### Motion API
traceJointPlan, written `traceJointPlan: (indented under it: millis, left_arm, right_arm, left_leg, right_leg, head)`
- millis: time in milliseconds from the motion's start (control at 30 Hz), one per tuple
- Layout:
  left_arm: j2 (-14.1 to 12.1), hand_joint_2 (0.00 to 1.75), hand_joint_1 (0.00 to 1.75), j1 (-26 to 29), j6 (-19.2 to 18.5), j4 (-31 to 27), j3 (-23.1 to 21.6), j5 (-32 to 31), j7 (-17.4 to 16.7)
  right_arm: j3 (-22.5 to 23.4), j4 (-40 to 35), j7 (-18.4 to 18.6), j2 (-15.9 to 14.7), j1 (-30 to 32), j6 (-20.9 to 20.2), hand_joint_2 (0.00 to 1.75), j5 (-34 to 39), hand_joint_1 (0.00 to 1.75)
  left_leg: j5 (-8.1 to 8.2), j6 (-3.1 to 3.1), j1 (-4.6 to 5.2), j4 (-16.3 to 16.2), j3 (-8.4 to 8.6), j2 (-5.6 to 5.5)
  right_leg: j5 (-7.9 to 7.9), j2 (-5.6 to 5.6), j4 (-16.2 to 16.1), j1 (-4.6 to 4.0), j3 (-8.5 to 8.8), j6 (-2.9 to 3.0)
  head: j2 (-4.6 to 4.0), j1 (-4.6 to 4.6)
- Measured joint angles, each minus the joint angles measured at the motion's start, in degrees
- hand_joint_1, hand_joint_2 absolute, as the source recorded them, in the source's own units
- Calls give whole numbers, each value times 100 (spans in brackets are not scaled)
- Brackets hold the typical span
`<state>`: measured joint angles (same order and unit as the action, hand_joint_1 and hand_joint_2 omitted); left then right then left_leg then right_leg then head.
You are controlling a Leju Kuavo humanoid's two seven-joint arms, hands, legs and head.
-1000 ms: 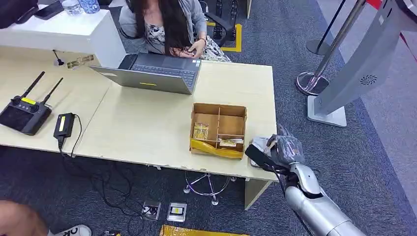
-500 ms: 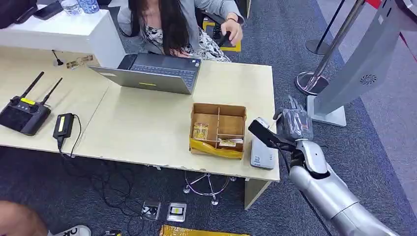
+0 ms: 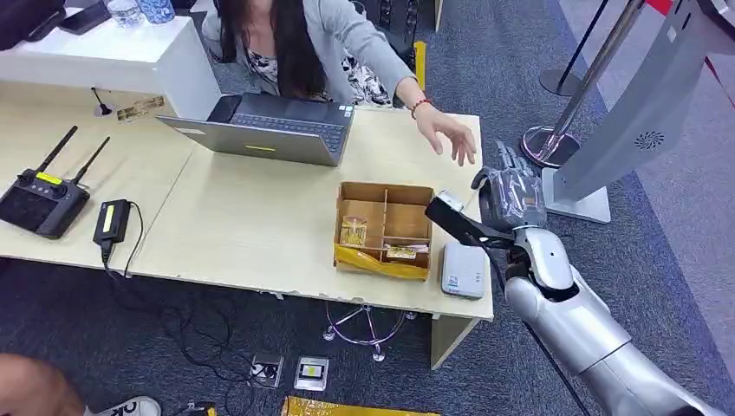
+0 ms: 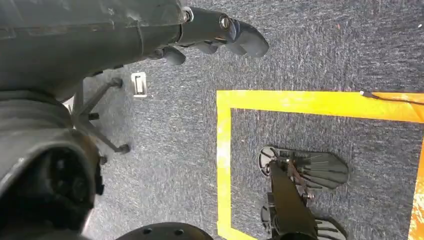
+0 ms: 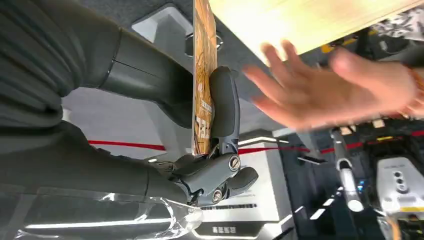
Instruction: Pass the card to the sensor for recognition and then transmit it.
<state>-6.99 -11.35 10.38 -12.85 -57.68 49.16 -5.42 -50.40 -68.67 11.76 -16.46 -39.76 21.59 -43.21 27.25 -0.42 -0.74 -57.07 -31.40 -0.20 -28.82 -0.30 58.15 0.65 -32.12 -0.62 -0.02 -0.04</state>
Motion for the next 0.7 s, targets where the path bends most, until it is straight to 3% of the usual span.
traceJointPlan:
  millis: [133, 200, 267, 500, 533, 700]
  left_arm:
    - [0, 0, 0, -2, 0, 0, 0, 0, 0]
    - [9, 0, 0, -12, 0, 0, 0, 0, -2]
    - [68, 0, 0, -79, -31, 0, 0, -57, -9]
    - [85, 0, 0, -106, -57, 0, -2, -68, -15]
    - [85, 0, 0, -107, -59, 0, -2, -74, -15]
    - [87, 0, 0, -122, -74, 0, -22, -90, -50]
  right_arm:
    - [0, 0, -7, 9, -3, 0, 175, 0, 175]
    - [-24, 0, -99, 136, -35, 2, 175, -18, 175]
    - [-92, 4, -206, 630, -98, 13, 175, -107, 175]
    - [-129, 18, -234, 800, -116, 9, 175, -120, 173]
    - [-129, 20, -236, 813, -116, 7, 0, -120, 0]
    - [-131, 44, -295, 862, -111, 0, 0, -142, 0]
  left_leg:
    - [0, 0, 0, 0, 0, 0]
    - [0, 0, -1, 0, 0, 0]
    - [0, 0, -1, 0, 0, 0]
    - [0, 0, 0, 0, 0, 0]
    - [0, 0, 0, 0, 0, 0]
    - [0, 0, -1, 0, 0, 0]
  right_leg:
    - [0, 0, 0, 0, 0, 0]
    - [0, 0, 0, -1, 0, 0]
    - [0, 0, 1, -1, -2, 0]
    - [0, 0, 0, -1, -2, 0]
    - [0, 0, 0, -1, -3, 0]
    - [0, 2, 0, -1, -5, 0]
  head:
    - [0, 0]
    - [0, 0]
    - [0, 0]
    - [0, 0]
    - [0, 0]
    - [0, 0]
